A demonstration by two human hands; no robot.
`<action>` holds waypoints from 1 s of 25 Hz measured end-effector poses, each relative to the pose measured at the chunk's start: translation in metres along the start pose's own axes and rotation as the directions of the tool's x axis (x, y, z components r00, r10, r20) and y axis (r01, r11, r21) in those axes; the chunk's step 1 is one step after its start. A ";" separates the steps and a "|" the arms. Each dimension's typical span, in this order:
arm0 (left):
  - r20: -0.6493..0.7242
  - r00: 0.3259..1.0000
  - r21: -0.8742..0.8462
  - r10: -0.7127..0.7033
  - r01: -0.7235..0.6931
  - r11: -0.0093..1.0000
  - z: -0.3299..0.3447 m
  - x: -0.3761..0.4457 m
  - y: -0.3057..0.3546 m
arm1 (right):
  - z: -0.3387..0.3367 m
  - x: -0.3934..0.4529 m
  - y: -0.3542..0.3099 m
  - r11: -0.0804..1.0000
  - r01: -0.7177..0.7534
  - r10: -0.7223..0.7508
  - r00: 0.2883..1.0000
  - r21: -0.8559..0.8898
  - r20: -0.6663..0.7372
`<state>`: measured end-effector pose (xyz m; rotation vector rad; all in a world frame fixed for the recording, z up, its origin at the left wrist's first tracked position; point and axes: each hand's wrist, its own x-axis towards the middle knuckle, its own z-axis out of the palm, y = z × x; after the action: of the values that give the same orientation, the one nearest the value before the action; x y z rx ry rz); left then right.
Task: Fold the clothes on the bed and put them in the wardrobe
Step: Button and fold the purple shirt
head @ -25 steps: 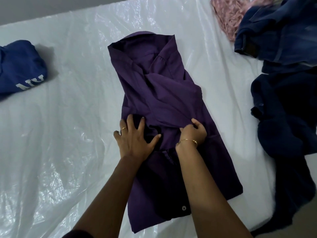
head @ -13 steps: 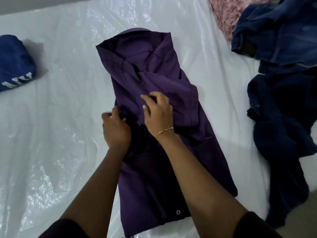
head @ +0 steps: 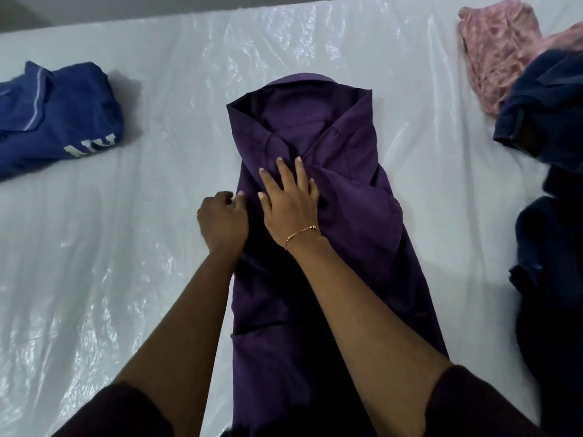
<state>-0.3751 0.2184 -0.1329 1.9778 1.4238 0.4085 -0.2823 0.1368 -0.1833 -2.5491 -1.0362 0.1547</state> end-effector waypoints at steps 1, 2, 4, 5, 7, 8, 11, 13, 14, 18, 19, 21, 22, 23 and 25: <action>0.040 0.998 0.020 0.048 -0.049 0.999 0.004 0.016 0.005 | 0.002 0.010 -0.003 1.000 0.026 -0.026 1.000 -0.002 -0.001; 0.072 0.994 0.023 0.077 -0.078 0.997 0.007 0.030 0.009 | 0.006 0.019 -0.005 0.999 0.042 -0.042 0.999 0.007 -0.011; 0.123 0.987 -0.018 0.105 -0.104 0.994 0.012 0.051 0.019 | 0.010 0.036 -0.009 0.999 0.044 -0.042 0.997 0.018 -0.062; 0.132 0.985 -0.044 0.115 -0.110 0.993 0.014 0.057 0.022 | 0.010 0.048 -0.010 1.000 0.021 -0.020 0.995 0.008 -0.096; 0.146 0.980 -0.081 0.132 -0.121 0.989 0.015 0.064 0.022 | 0.008 0.073 -0.013 0.998 -0.052 0.047 0.989 -0.027 -0.141; 0.167 0.975 -0.084 0.146 -0.134 0.987 0.015 0.064 0.019 | 0.007 0.086 -0.016 0.996 -0.086 0.082 0.989 -0.030 -0.125; 0.300 0.939 -0.178 0.170 -0.120 0.977 0.004 0.065 0.007 | 0.011 0.124 -0.029 0.995 -0.069 0.070 0.998 0.074 -0.004; 0.368 0.913 -0.285 0.177 -0.070 0.956 -0.005 0.065 0.009 | 0.012 0.144 -0.040 0.948 -0.042 0.016 0.996 0.315 0.087; 0.378 0.911 -0.338 0.162 -0.027 0.941 -0.010 0.065 0.011 | 0.012 0.152 -0.044 0.899 -0.058 0.008 0.993 0.433 0.117; 0.274 0.961 -0.501 0.039 0.108 0.859 -0.016 0.058 0.019 | 0.017 0.172 -0.041 0.723 -0.232 0.082 0.964 0.651 0.252; 0.176 0.984 -0.492 -0.005 0.092 0.866 -0.013 0.057 0.019 | 0.017 0.175 -0.038 0.725 -0.250 0.089 0.958 0.641 0.273; -0.008 0.994 -0.451 -0.113 0.097 0.887 -0.007 0.058 0.017 | 0.016 0.185 -0.033 0.780 -0.192 0.038 0.965 0.596 0.261; -0.043 0.991 -0.419 -0.127 0.097 0.903 -0.005 0.059 0.016 | 0.015 0.188 -0.033 0.850 -0.106 -0.024 0.971 0.517 0.239; -0.037 0.995 -0.362 -0.093 0.074 0.929 -0.004 0.060 0.014 | 0.015 0.191 -0.034 0.918 0.002 -0.091 0.974 0.396 0.206; 0.012 0.999 -0.180 0.036 -0.034 0.983 -0.001 0.062 0.006 | 0.016 0.194 -0.035 0.977 0.175 -0.188 0.977 0.124 0.104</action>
<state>-0.3489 0.2753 -0.1362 1.8586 1.2970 0.5181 -0.1689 0.2982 -0.1767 -2.3523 -1.2604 0.3052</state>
